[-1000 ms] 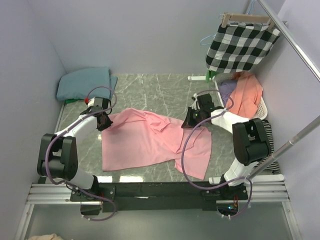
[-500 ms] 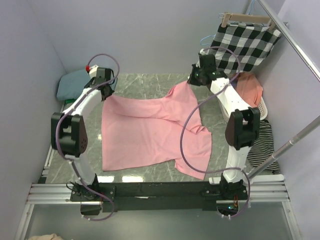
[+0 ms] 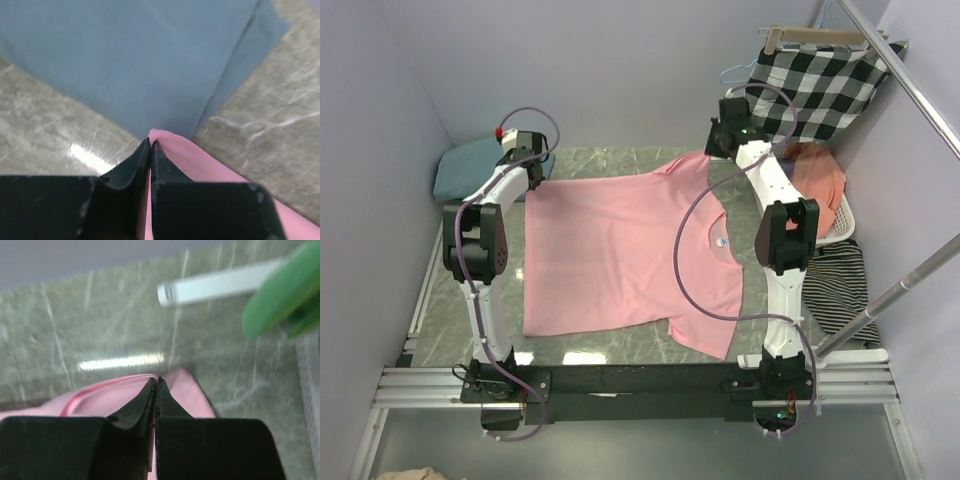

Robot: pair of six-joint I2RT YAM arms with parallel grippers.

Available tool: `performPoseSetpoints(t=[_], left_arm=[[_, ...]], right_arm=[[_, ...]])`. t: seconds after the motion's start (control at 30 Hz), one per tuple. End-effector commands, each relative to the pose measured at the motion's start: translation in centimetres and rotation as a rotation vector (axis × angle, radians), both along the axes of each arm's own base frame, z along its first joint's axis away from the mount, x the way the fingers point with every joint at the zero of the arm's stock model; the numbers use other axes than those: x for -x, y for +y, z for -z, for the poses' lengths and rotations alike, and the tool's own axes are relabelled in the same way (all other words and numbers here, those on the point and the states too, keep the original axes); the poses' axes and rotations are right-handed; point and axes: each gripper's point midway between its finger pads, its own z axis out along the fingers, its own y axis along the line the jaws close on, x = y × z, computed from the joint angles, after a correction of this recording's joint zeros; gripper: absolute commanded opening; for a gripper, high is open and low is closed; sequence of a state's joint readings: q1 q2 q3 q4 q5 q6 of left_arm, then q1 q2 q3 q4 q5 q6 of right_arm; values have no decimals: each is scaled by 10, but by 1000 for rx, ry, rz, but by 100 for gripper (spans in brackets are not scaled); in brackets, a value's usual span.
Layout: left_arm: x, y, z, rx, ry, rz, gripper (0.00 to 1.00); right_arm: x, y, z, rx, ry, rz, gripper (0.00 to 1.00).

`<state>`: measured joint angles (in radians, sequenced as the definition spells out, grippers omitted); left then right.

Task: Fold and stack the t-shirts
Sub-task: Flatten out the tshirt, then fold the flattened tshirt in 1/3 of the way

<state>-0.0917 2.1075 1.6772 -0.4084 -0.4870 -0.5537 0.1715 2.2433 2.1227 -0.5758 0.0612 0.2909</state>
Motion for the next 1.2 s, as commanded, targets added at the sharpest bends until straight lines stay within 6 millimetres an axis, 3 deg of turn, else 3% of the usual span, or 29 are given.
performPoseSetpoints(t=[0.0,0.07,0.1,0.17,0.2,0.27,0.3,0.37,0.43,0.47,0.5,0.57,0.6,0.67,0.7,0.97,1.1,1.13,1.17], left_arm=[[-36,-2,-36,7,-136,42,9],[-37,-4,-34,19,-129,51,9],[-36,-5,-31,26,-123,53,9],[-31,-11,-24,56,-116,70,9],[-25,-13,-14,68,-93,76,9],[-18,-17,-11,98,-86,68,9],[-8,-19,0,109,-57,72,9],[0,-21,0,122,-57,62,8],[12,-20,9,117,-33,56,8],[15,-19,5,117,-38,52,8],[22,-19,9,116,-24,49,8],[26,-20,3,126,-36,48,8],[31,-21,7,128,-25,50,8],[35,-21,2,124,-36,47,8],[37,-21,3,123,-32,45,8],[50,-19,-18,123,-67,31,8],[62,-21,-16,129,-47,36,8],[64,-20,-16,133,-52,30,8],[70,-21,-14,135,-45,33,9]], right_arm=[[-42,-4,-71,-15,-209,-12,0],[-43,4,-69,-38,-208,-49,0],[-39,9,-59,-53,-184,-75,0],[-34,17,-63,-80,-194,-111,0],[-28,18,-48,-78,-159,-113,0],[-17,21,-50,-85,-148,-129,0],[-9,22,-36,-85,-107,-134,0],[3,25,-38,-97,-92,-145,0],[20,27,-22,-99,-43,-146,0],[26,27,-33,-101,-63,-150,0],[36,26,-20,-95,-30,-146,0],[48,28,-28,-90,-36,-146,0],[57,27,-17,-84,-9,-143,0],[65,26,-23,-82,-20,-141,0],[71,24,-15,-80,-2,-134,0],[94,16,-18,-52,13,-113,0],[110,13,-7,-65,41,-91,0],[109,13,-15,-72,5,-80,0],[114,9,-7,-65,19,-68,0]])
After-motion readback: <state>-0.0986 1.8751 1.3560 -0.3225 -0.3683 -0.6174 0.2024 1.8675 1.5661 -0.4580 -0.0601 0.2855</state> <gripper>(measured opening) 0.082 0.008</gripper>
